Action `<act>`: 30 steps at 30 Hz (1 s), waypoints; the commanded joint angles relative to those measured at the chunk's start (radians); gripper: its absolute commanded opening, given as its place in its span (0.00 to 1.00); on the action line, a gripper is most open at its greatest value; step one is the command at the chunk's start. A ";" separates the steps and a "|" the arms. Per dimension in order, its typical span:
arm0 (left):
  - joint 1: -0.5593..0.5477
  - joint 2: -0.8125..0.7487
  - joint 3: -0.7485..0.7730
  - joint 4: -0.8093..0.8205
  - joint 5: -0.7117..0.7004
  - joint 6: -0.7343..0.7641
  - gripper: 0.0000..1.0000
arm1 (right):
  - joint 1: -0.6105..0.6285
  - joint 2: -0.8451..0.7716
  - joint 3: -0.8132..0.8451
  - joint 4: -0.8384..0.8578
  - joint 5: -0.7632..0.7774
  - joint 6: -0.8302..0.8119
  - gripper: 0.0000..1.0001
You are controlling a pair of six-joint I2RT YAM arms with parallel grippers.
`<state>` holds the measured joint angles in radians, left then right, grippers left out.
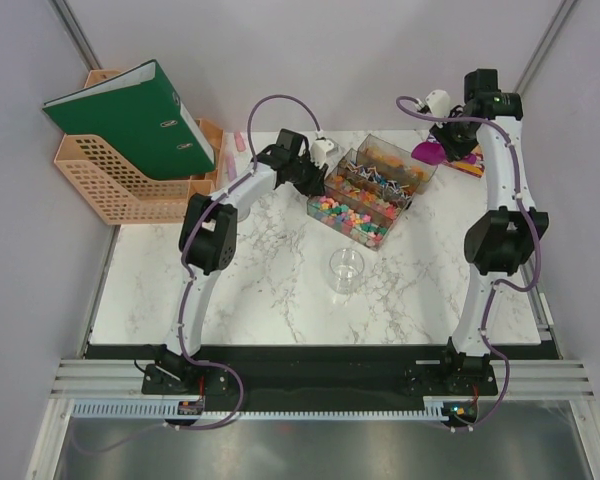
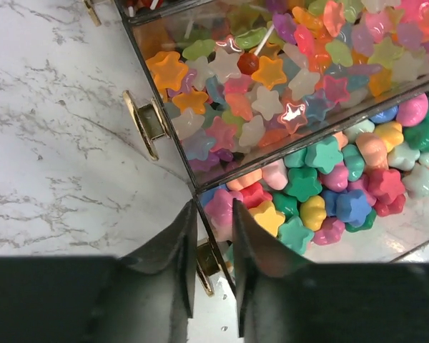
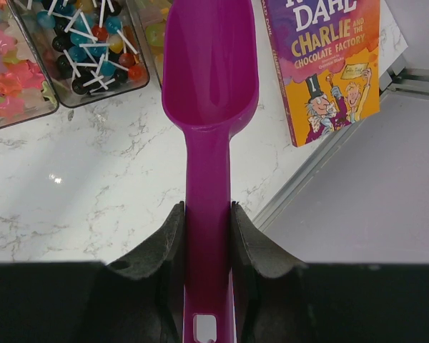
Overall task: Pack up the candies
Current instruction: Move the storage box to the center of the board.
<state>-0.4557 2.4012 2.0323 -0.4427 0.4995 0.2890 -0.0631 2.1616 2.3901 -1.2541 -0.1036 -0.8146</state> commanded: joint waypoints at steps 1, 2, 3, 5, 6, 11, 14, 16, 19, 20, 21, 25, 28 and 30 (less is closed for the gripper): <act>-0.011 -0.023 -0.033 -0.073 0.002 0.044 0.20 | -0.004 -0.077 -0.025 0.045 -0.030 0.003 0.00; -0.014 -0.031 -0.058 -0.074 -0.001 0.055 0.18 | -0.006 -0.080 -0.029 0.047 -0.031 -0.004 0.00; -0.015 -0.052 -0.072 -0.074 -0.003 0.065 0.15 | -0.007 -0.088 -0.043 0.045 -0.031 -0.012 0.00; -0.018 -0.076 -0.125 -0.073 -0.006 0.102 0.10 | -0.006 -0.095 -0.057 0.047 -0.031 -0.029 0.00; -0.020 -0.085 -0.141 -0.076 -0.012 0.116 0.09 | -0.007 -0.100 -0.072 0.042 -0.031 -0.052 0.00; -0.018 -0.146 -0.218 -0.077 -0.041 0.128 0.09 | -0.007 -0.114 -0.094 0.005 -0.076 -0.084 0.00; -0.018 -0.143 -0.207 -0.077 -0.044 0.067 0.10 | -0.006 -0.108 -0.097 -0.013 -0.099 -0.081 0.00; -0.021 -0.140 -0.198 -0.076 -0.056 0.033 0.09 | -0.004 -0.108 -0.100 -0.018 -0.094 -0.084 0.00; -0.023 -0.139 -0.199 -0.068 -0.078 -0.002 0.15 | -0.001 -0.097 -0.098 -0.048 -0.087 -0.112 0.00; -0.024 -0.137 -0.198 -0.061 -0.090 -0.011 0.26 | 0.002 -0.091 -0.098 -0.056 -0.070 -0.126 0.00; -0.026 -0.137 -0.195 -0.059 -0.093 -0.017 0.31 | 0.005 -0.082 -0.092 -0.074 -0.062 -0.133 0.00; -0.044 -0.142 -0.182 -0.048 -0.105 -0.022 0.46 | 0.006 -0.051 -0.059 -0.129 -0.004 -0.156 0.00; -0.052 -0.143 -0.170 -0.041 -0.108 -0.027 0.48 | 0.009 -0.019 -0.013 -0.165 0.044 -0.163 0.00; -0.057 -0.145 -0.167 -0.036 -0.107 -0.027 0.48 | 0.019 0.015 0.027 -0.192 0.074 -0.163 0.00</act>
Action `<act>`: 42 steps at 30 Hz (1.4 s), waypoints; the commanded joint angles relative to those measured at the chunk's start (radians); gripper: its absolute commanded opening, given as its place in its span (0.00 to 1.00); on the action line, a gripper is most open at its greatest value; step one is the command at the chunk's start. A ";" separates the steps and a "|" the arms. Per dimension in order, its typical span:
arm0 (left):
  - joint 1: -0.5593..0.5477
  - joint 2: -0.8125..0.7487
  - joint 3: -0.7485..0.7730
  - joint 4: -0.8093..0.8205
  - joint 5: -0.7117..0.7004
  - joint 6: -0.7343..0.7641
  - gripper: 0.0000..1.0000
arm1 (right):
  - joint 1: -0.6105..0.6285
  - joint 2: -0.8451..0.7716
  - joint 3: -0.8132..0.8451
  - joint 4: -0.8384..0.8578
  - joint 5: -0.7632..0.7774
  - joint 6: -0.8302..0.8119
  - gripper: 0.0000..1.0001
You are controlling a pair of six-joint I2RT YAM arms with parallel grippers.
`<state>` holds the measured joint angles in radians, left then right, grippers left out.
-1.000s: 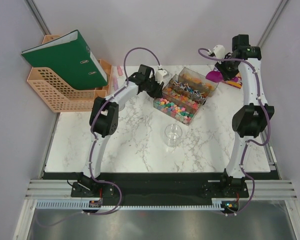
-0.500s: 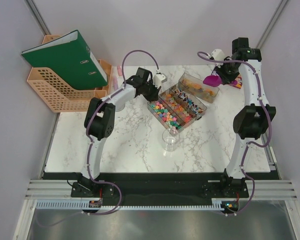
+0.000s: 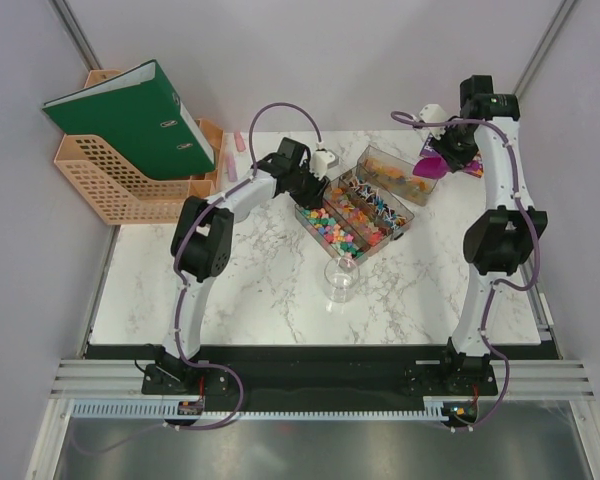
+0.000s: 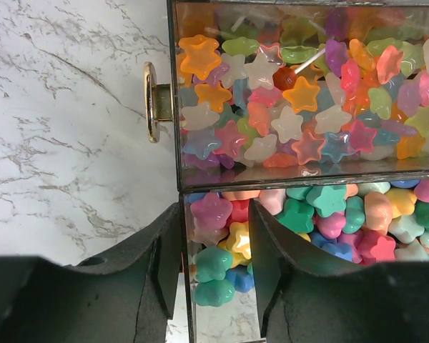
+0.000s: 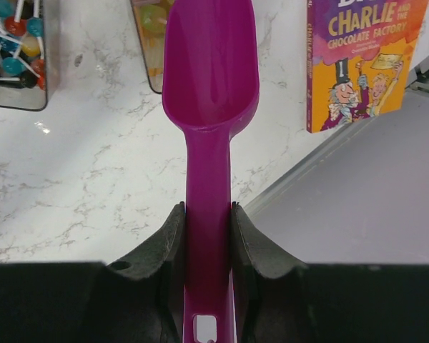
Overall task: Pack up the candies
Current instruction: Move the storage box to the center of the board, then scoop the fake candies from the storage box.
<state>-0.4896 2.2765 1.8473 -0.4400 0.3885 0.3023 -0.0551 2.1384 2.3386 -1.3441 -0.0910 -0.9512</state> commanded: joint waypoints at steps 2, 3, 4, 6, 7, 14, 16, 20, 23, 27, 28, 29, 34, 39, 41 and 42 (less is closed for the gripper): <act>-0.027 -0.025 0.018 -0.031 0.001 -0.040 0.49 | 0.020 0.058 0.087 -0.115 0.089 -0.021 0.00; -0.027 -0.028 0.018 -0.028 0.001 -0.040 0.49 | 0.027 0.066 0.070 -0.115 0.112 -0.027 0.00; -0.030 -0.031 0.017 -0.020 0.000 -0.042 0.50 | 0.032 0.074 0.068 -0.115 0.135 -0.029 0.00; -0.032 -0.043 0.009 -0.013 -0.005 -0.043 0.57 | 0.049 0.096 0.073 -0.115 0.152 -0.031 0.00; -0.032 -0.049 0.007 -0.009 -0.002 -0.045 0.59 | 0.049 0.101 0.074 -0.115 0.163 -0.035 0.00; -0.032 -0.092 -0.005 0.018 0.000 -0.054 0.62 | 0.106 0.150 0.084 -0.116 0.230 -0.041 0.00; -0.033 -0.110 -0.013 0.026 0.004 -0.060 0.62 | 0.115 0.178 0.099 -0.115 0.244 -0.040 0.00; -0.033 -0.140 -0.031 0.041 0.018 -0.075 0.62 | 0.138 0.228 0.136 -0.115 0.264 -0.035 0.00; -0.033 -0.149 -0.040 0.044 0.027 -0.080 0.63 | 0.158 0.267 0.159 -0.115 0.269 -0.037 0.00; -0.033 -0.163 -0.054 0.047 0.027 -0.075 0.63 | 0.175 0.325 0.194 -0.113 0.266 -0.027 0.00; -0.032 -0.164 -0.059 0.046 0.026 -0.072 0.63 | 0.176 0.333 0.197 -0.115 0.258 -0.024 0.00; -0.032 -0.169 -0.060 0.047 0.026 -0.074 0.63 | 0.178 0.339 0.200 -0.113 0.257 -0.020 0.00; -0.029 -0.176 -0.071 0.049 0.030 -0.075 0.64 | 0.181 0.373 0.219 -0.089 0.252 -0.017 0.00; -0.026 -0.178 -0.069 0.049 0.026 -0.080 0.64 | 0.202 0.390 0.222 -0.029 0.257 -0.043 0.00; -0.024 -0.181 -0.069 0.050 0.021 -0.078 0.64 | 0.210 0.399 0.229 0.002 0.261 -0.055 0.00; -0.023 -0.184 -0.071 0.049 0.020 -0.080 0.64 | 0.218 0.400 0.231 0.016 0.264 -0.063 0.00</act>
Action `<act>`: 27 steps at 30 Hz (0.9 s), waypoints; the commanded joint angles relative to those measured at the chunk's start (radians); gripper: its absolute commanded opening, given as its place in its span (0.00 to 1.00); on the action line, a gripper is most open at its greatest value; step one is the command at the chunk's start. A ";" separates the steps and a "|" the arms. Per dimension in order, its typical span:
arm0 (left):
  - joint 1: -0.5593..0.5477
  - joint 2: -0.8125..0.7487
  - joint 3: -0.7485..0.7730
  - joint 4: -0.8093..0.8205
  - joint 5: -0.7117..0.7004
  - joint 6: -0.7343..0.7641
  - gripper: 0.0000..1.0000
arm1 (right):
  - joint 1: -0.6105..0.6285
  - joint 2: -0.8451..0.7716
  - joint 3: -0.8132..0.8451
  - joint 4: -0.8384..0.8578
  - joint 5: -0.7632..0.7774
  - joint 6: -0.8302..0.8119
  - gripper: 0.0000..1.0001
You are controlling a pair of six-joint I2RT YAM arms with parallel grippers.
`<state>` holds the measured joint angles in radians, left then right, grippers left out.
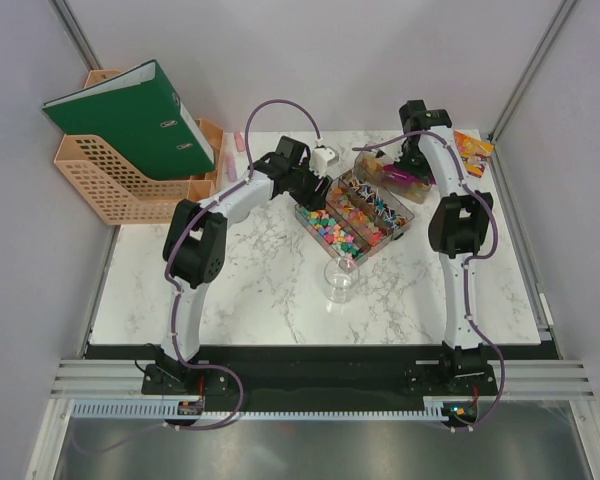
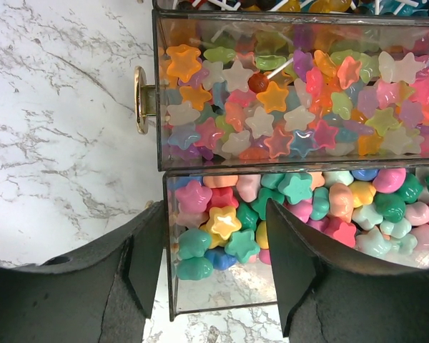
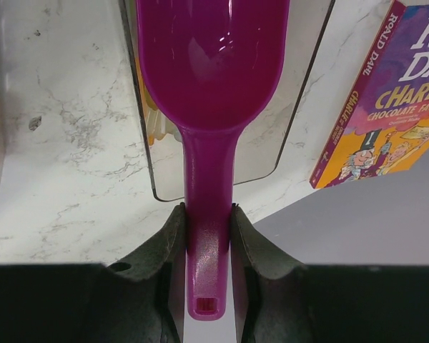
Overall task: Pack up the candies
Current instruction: Scoop the fake candies from the storage box.
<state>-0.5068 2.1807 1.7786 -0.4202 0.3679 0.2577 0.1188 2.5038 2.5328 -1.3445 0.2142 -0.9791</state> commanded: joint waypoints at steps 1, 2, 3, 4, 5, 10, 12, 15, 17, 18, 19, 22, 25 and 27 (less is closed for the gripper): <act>-0.006 -0.091 -0.004 0.029 0.037 -0.035 0.64 | 0.047 0.035 0.038 0.033 -0.039 -0.039 0.00; -0.006 -0.094 -0.007 0.029 0.034 -0.037 0.64 | 0.056 0.038 0.037 0.063 -0.036 -0.043 0.00; -0.006 -0.104 -0.007 0.026 0.032 -0.037 0.65 | 0.059 0.040 0.038 0.077 -0.032 -0.047 0.00; -0.006 -0.108 -0.010 0.026 0.028 -0.038 0.65 | 0.065 0.043 0.038 0.091 -0.032 -0.047 0.00; -0.006 -0.114 -0.011 0.026 0.023 -0.040 0.65 | 0.077 0.047 0.037 0.117 -0.030 -0.047 0.00; -0.006 -0.145 -0.041 0.026 0.014 -0.038 0.66 | 0.110 0.058 0.032 0.194 -0.019 -0.010 0.00; -0.004 -0.151 -0.051 0.026 0.016 -0.041 0.66 | 0.116 0.049 0.027 0.225 -0.021 0.011 0.00; -0.002 -0.156 -0.062 0.026 0.023 -0.048 0.65 | 0.124 0.024 -0.009 0.295 -0.029 0.025 0.00; -0.002 -0.157 -0.064 0.026 0.028 -0.049 0.65 | 0.134 0.024 -0.016 0.326 -0.033 0.020 0.00; -0.002 -0.159 -0.064 0.026 0.026 -0.051 0.65 | 0.137 0.029 -0.009 0.334 -0.038 0.013 0.00; -0.002 -0.160 -0.064 0.026 0.022 -0.049 0.64 | 0.140 0.032 -0.008 0.340 -0.042 0.013 0.00; -0.002 -0.170 -0.071 0.027 0.006 -0.043 0.65 | 0.154 0.038 -0.011 0.355 -0.056 0.002 0.00; -0.002 -0.188 -0.090 0.026 -0.015 -0.032 0.65 | 0.162 0.040 -0.022 0.354 -0.101 -0.016 0.00; -0.002 -0.200 -0.105 0.026 -0.026 -0.018 0.65 | 0.165 0.040 -0.026 0.360 -0.156 -0.030 0.00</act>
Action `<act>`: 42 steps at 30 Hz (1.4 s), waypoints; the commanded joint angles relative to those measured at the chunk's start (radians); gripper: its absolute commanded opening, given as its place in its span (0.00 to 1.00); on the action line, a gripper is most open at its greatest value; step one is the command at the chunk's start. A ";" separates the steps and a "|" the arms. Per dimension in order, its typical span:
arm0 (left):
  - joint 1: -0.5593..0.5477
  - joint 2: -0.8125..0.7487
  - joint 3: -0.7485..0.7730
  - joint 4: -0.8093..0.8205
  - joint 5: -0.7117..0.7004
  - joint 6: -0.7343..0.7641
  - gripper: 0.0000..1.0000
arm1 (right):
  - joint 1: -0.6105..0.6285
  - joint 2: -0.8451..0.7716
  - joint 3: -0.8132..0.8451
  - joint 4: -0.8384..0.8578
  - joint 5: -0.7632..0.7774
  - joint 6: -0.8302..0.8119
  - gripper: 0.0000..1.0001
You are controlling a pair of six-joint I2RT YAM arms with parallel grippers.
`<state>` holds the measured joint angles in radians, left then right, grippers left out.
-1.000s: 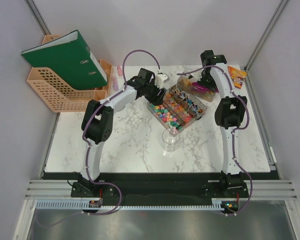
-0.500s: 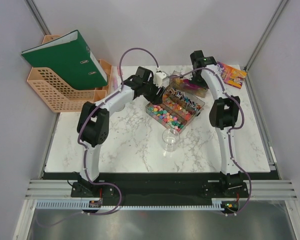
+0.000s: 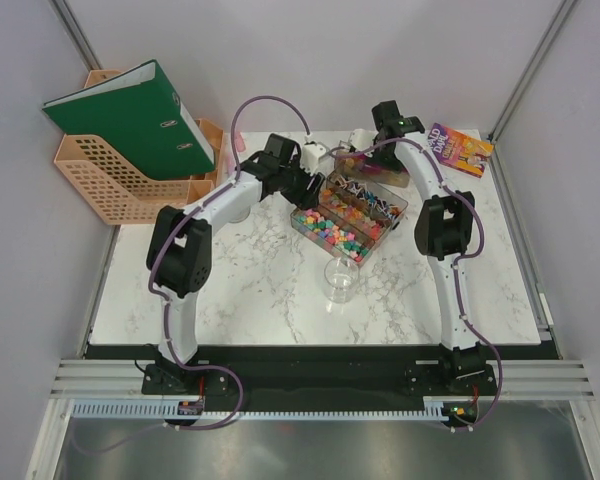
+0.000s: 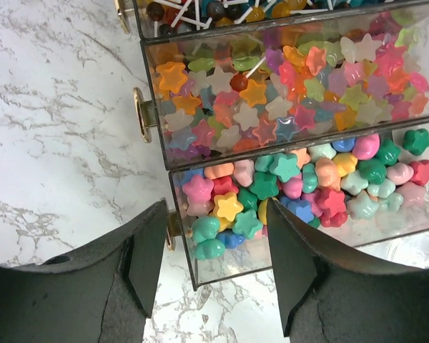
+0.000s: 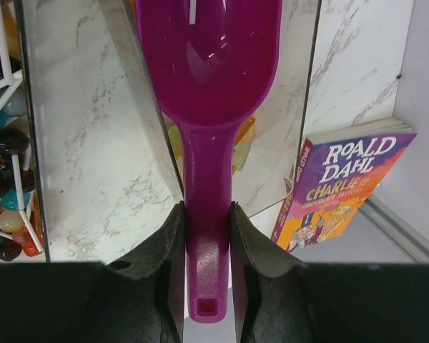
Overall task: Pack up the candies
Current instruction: Scoop the fake candies from the storage box.
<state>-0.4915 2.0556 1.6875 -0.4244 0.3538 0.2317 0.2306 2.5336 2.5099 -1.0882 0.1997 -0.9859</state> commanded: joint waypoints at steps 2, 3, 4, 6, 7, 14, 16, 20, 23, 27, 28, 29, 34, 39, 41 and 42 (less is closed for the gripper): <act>-0.018 -0.083 -0.031 0.030 -0.030 0.030 0.65 | 0.053 0.011 -0.013 0.106 -0.190 -0.057 0.00; -0.016 -0.089 -0.035 0.030 -0.038 0.037 0.65 | 0.052 0.010 -0.017 0.112 -0.231 -0.081 0.00; -0.015 -0.092 -0.041 0.032 -0.055 0.044 0.65 | 0.050 0.010 -0.019 0.122 -0.261 -0.095 0.00; -0.006 -0.104 -0.055 0.032 -0.068 0.055 0.65 | 0.038 0.010 -0.025 0.145 -0.305 -0.111 0.00; -0.002 -0.110 -0.061 0.030 -0.072 0.061 0.65 | 0.035 0.013 -0.028 0.146 -0.322 -0.117 0.00; 0.024 -0.166 -0.133 0.032 -0.113 0.139 0.65 | -0.056 0.024 -0.063 0.165 -0.514 -0.096 0.00; 0.028 -0.170 -0.141 0.023 -0.131 0.162 0.65 | -0.076 0.021 -0.077 0.168 -0.569 -0.109 0.00; 0.040 -0.180 -0.143 -0.007 -0.154 0.185 0.65 | -0.122 0.017 -0.095 0.163 -0.681 -0.158 0.00; 0.045 -0.184 -0.149 -0.023 -0.164 0.215 0.65 | -0.139 0.011 -0.117 0.157 -0.730 -0.190 0.00; 0.050 -0.180 -0.149 -0.033 -0.191 0.228 0.65 | -0.158 0.010 -0.126 0.122 -0.828 -0.204 0.00; 0.050 -0.178 -0.150 -0.034 -0.196 0.227 0.65 | -0.168 0.016 -0.126 0.114 -0.848 -0.206 0.00; 0.053 -0.176 -0.152 -0.037 -0.197 0.228 0.65 | -0.172 0.020 -0.126 0.108 -0.870 -0.207 0.00; 0.057 -0.170 -0.149 -0.070 -0.213 0.265 0.65 | -0.203 0.050 -0.118 0.100 -0.965 -0.185 0.00; 0.064 -0.163 -0.137 -0.083 -0.222 0.291 0.64 | -0.226 0.045 -0.114 0.120 -1.034 -0.143 0.00; 0.064 -0.155 -0.134 -0.088 -0.222 0.297 0.64 | -0.226 0.036 -0.120 0.126 -1.033 -0.135 0.00; 0.064 -0.152 -0.130 -0.088 -0.220 0.299 0.64 | -0.226 0.027 -0.126 0.140 -1.024 -0.128 0.00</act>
<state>-0.4332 1.9305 1.5433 -0.5026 0.1474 0.4786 0.0010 2.5439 2.4092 -0.8783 -0.7403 -1.1378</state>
